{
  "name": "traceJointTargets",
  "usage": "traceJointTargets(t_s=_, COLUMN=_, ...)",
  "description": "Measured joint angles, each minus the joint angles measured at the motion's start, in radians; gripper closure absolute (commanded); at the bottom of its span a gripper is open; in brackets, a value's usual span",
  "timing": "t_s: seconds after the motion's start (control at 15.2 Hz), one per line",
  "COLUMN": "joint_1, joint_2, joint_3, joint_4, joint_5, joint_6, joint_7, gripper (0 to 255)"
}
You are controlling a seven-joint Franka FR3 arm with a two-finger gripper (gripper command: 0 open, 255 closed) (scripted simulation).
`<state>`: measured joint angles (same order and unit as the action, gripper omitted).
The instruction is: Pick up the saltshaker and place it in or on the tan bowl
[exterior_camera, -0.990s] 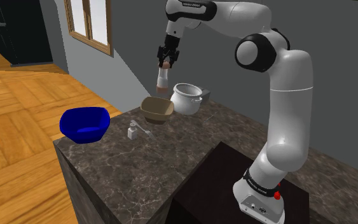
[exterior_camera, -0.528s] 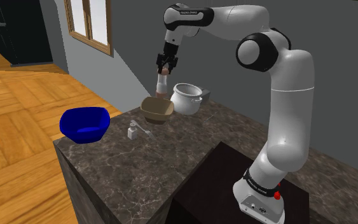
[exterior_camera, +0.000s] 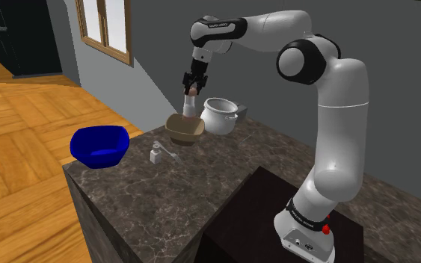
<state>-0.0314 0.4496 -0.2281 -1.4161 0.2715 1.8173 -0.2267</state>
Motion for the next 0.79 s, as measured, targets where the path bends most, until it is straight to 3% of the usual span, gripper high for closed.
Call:
traceJointTargets(t_s=0.59, joint_1=0.002, joint_2=0.008, joint_3=0.002, joint_4=-0.040, joint_5=0.005, joint_6=0.047, joint_7=-0.009, gripper=255)
traceJointTargets(t_s=0.66, joint_1=0.002, joint_2=0.008, joint_3=0.002, joint_4=-0.040, joint_5=0.005, joint_6=0.047, joint_7=-0.009, gripper=0)
traceJointTargets(t_s=0.79, joint_1=0.002, joint_2=0.008, joint_3=0.002, joint_4=-0.040, joint_5=0.005, joint_6=0.048, joint_7=-0.009, gripper=0)
